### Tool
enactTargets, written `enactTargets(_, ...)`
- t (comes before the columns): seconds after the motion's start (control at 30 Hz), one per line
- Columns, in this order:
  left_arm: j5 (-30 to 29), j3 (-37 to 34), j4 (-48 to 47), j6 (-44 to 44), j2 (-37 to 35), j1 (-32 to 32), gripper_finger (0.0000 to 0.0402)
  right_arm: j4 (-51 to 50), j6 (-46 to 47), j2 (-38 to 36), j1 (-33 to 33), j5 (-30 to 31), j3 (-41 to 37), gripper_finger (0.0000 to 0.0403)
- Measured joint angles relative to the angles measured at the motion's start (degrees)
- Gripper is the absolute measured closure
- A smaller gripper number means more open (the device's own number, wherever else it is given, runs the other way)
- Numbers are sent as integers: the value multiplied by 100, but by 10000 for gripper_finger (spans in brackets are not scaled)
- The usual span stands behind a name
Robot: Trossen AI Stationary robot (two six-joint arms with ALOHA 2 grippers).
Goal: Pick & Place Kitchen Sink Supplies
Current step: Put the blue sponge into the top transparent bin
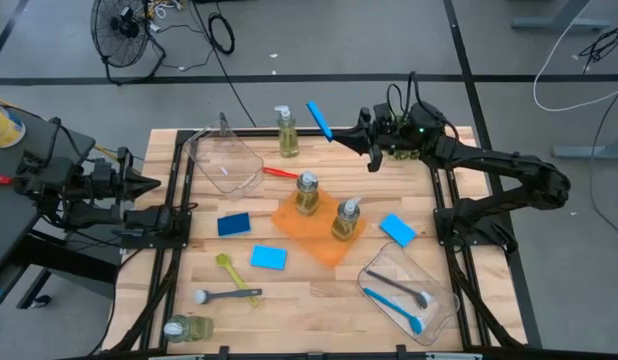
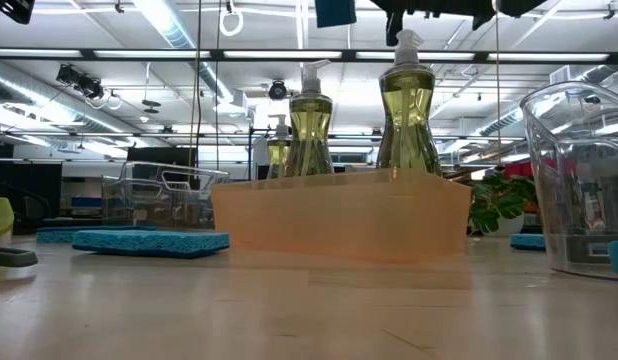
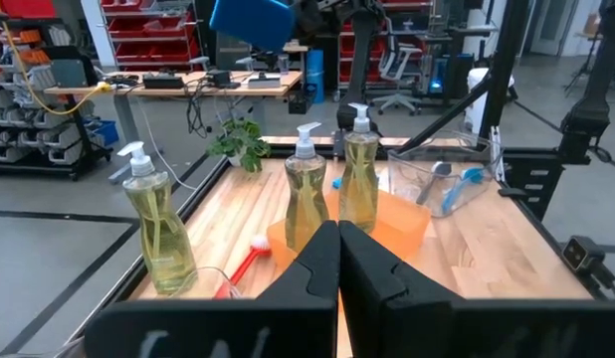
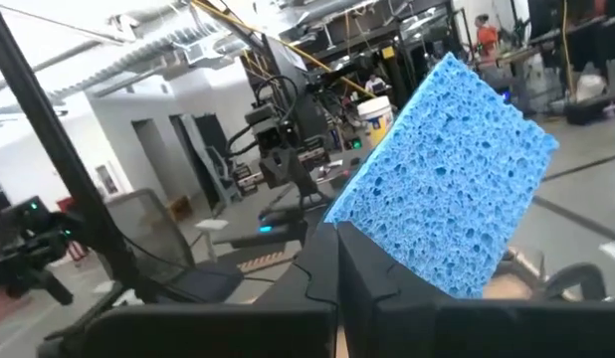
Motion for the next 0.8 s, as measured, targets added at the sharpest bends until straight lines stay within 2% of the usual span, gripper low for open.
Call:
enactTargets(0.17, 43, 13, 83, 412, 0, 0, 399, 21, 169, 1, 7, -1, 0, 403)
enactTargets(0.53, 48, 13, 110, 278, 0, 0, 399, 258, 427, -1, 9, -8, 0, 403)
enactTargets(0.8, -57, -62, 1807, 244, 0, 0, 399, 291, 414, -1, 9, -159, -2, 403)
